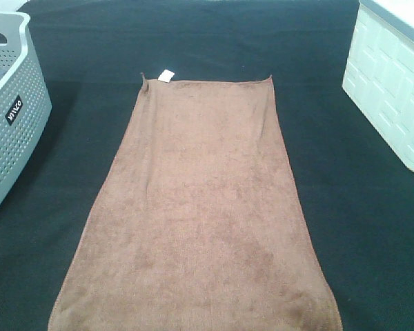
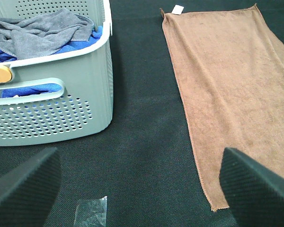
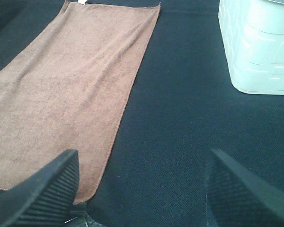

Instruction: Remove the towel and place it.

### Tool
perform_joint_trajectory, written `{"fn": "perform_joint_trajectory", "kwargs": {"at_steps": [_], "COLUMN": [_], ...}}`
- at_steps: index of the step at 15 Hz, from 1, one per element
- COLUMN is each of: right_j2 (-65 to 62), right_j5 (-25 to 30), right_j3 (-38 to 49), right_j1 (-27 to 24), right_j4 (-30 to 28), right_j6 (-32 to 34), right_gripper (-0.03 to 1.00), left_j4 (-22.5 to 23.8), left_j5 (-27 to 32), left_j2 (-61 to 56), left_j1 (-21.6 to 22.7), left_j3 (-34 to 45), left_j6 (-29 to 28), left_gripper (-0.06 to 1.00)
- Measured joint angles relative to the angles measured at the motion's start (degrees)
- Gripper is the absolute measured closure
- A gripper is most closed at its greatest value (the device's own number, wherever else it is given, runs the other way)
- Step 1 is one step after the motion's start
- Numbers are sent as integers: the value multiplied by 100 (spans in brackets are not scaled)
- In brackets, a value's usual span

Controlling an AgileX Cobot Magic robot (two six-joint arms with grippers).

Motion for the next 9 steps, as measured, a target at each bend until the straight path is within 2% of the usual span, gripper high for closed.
{"fn": "perform_joint_trajectory", "kwargs": {"at_steps": [9], "right_j2": [0], "right_j5": [0], "right_j3": [0], "right_j1": [0], "right_j4": [0], "right_j6": [0], "right_gripper": [26], "left_j4": [74], "left_j5": [0], "left_j2": [0], "left_j1": [0], "left_j3": [0], "left_j6": [29], "left_gripper": [9]}}
